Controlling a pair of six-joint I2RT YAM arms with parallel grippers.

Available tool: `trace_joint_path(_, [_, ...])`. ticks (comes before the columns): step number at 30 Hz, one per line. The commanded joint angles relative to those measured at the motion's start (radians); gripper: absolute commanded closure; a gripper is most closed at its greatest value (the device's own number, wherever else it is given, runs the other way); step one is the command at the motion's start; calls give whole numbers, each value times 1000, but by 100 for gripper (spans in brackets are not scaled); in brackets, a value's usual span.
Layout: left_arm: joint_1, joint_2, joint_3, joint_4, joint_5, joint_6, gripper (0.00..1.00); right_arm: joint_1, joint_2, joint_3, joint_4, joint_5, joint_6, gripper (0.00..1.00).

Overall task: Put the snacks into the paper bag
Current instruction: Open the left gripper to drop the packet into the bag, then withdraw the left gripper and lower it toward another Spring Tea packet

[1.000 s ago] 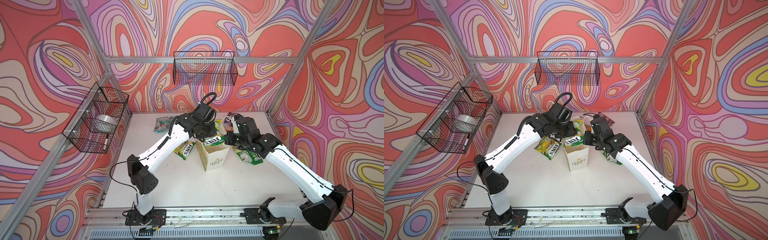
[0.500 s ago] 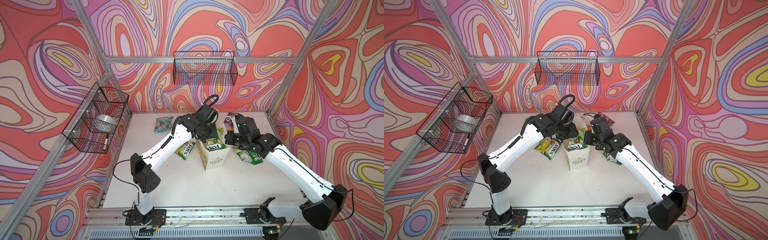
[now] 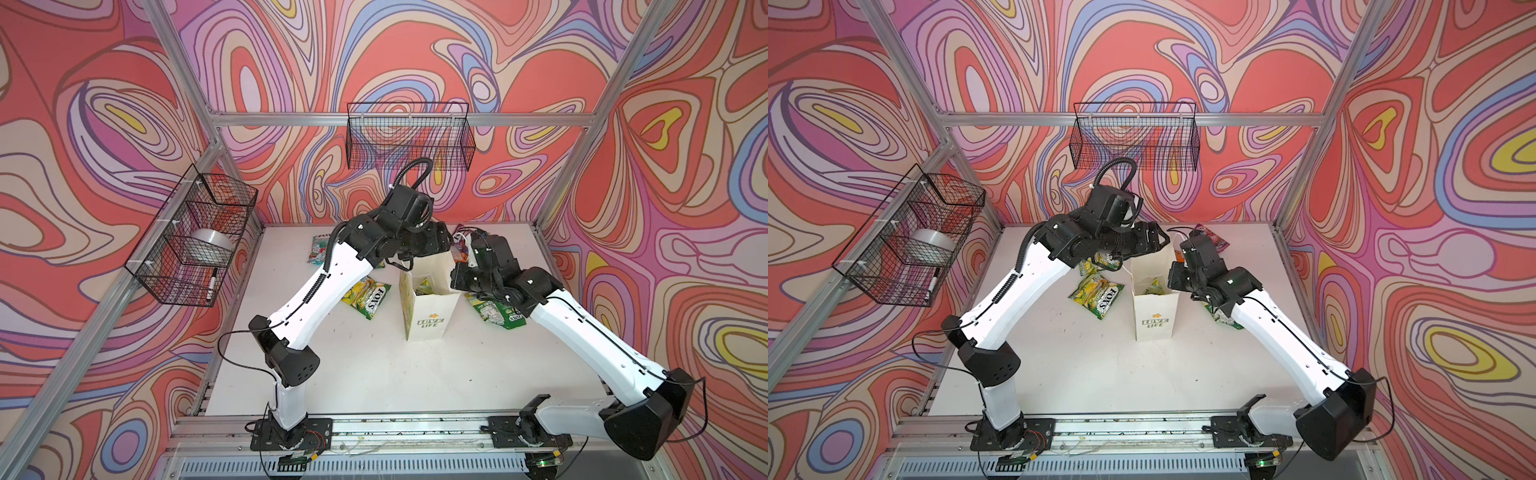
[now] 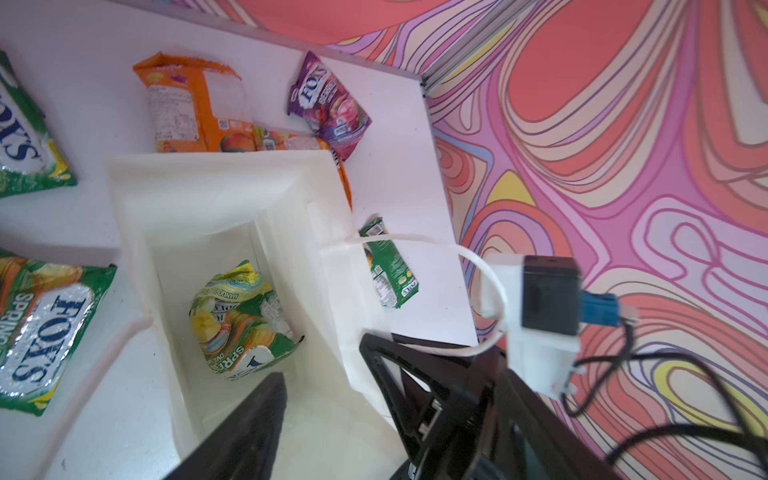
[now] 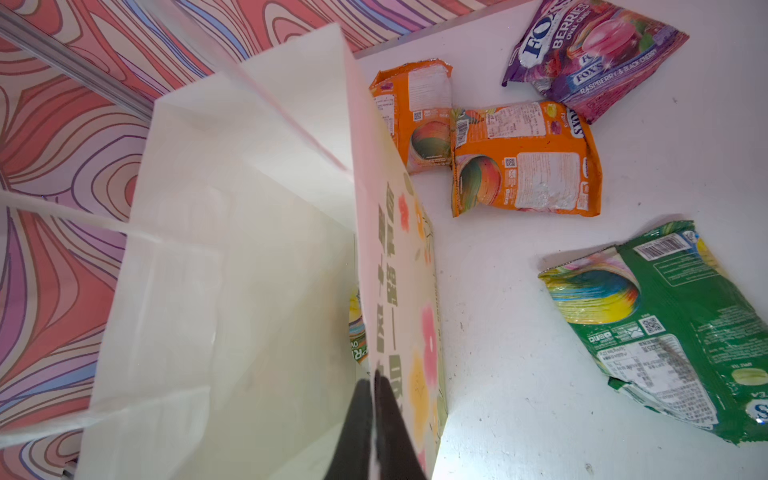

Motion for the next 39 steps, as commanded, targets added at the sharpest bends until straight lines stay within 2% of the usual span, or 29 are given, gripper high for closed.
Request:
trace_joint_path(1, [0,-82,29,41,33,65,13,5,-19,-2,4,33,17,100])
trace_joint_path(4, [12,-121,7,89,93,86,7,5,-23,0,-11,52,26,100])
trace_joint_path(11, [68,-250,-135,338,361,90,0,5,-25,-2,-30,64,42,100])
trace_joint_path(16, [120,-375,-217,473,432,111,0,5,-27,-2,-36,81,49,100])
trace_joint_path(19, [147,-467,-259,464,365,182,0,5,-24,4,-45,95,49,100])
trace_joint_path(22, [166,-534,-278,371,200,258,0,5,-21,12,-52,101,52,100])
trace_joint_path(26, [233,-587,-303,201,20,310,0,5,-19,18,-69,111,54,100])
trace_joint_path(28, [285,-601,-328,126,-14,306,0,5,-19,20,-79,116,55,100])
trace_joint_path(32, [381,-627,-447,46,-7,295,0,5,-14,45,-132,133,81,100])
trace_joint_path(36, [398,-604,-543,-27,-58,313,0,5,19,107,-238,176,137,100])
trace_joint_path(39, [398,-594,-614,-19,-93,324,0,6,20,135,-270,169,163,100])
